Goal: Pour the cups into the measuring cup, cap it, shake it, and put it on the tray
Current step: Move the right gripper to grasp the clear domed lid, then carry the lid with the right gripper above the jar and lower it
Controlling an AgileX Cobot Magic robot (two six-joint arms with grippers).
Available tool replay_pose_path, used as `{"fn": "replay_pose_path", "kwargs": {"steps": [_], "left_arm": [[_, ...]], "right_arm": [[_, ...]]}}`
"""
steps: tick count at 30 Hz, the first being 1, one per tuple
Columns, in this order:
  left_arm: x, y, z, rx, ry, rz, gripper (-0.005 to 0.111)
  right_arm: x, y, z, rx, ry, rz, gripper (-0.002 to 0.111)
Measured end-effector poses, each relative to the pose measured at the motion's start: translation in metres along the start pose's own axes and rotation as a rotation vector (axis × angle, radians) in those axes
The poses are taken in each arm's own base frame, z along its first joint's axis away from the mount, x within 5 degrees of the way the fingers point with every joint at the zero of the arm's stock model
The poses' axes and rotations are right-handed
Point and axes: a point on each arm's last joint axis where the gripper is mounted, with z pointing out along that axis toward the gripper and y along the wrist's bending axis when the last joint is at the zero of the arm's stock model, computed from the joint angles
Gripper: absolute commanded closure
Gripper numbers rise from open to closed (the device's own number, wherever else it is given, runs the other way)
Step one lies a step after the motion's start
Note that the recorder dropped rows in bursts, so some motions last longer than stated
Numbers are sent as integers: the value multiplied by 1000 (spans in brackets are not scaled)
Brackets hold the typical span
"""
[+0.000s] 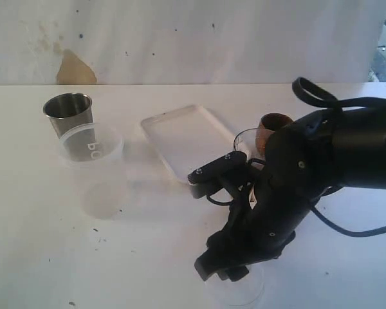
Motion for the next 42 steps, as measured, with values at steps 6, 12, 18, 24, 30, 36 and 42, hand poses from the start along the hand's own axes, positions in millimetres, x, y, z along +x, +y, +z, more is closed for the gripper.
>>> {"fn": "replay_pose_path", "kwargs": {"steps": [6,12,18,24,30,36,42], "left_arm": [[0,0,0,0,0,-2,107],[0,0,0,0,0,-2,107],[0,0,0,0,0,-2,107],[0,0,0,0,0,-2,107],[0,0,0,0,0,-2,107],[0,0,0,0,0,-2,107],[0,0,0,0,0,-2,107]], "right_arm": [[0,0,0,1,8,-2,105],[2,0,-11,12,65,-30,108],[-17,5,-68,14,-11,-59,108],[-33,0,-129,134,-78,-47,108],[-47,-1,-161,177,-174,-38,108],[-51,-8,-173,239,-217,-14,108],[-52,-22,-175,246,-218,50,108]]}}
